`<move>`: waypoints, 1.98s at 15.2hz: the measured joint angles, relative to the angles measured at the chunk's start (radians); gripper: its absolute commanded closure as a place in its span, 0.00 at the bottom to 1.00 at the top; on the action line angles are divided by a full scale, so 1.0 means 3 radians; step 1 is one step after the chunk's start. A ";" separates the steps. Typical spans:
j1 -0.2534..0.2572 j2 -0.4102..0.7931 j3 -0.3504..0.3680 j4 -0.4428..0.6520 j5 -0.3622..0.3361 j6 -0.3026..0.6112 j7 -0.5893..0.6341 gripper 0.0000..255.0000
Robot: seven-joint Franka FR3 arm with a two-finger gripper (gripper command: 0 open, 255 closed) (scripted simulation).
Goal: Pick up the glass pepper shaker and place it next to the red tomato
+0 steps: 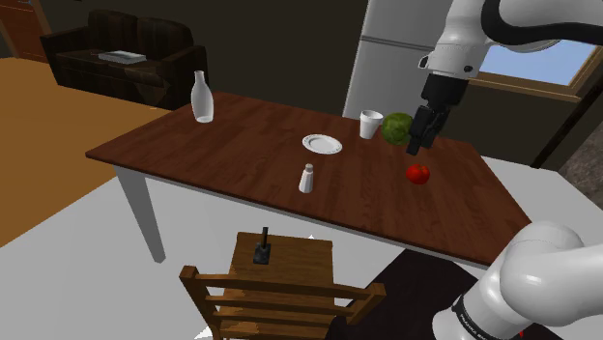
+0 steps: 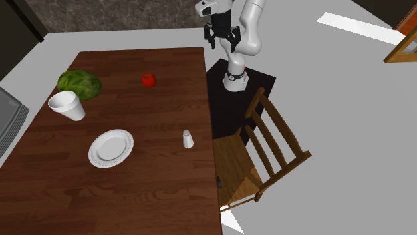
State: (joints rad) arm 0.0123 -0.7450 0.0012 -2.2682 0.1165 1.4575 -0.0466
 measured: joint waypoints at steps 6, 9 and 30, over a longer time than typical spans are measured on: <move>0.0011 0.0403 0.0032 0.0021 -0.0059 0.0369 -0.0075 0.00; 0.0021 0.0709 0.0067 0.0052 -0.0096 0.0643 -0.0109 0.00; 0.0072 0.3275 0.0176 0.1530 -0.0584 0.1700 -0.0196 0.00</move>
State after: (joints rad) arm 0.0338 0.2374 0.0540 -1.8093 -0.0588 1.9675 -0.1054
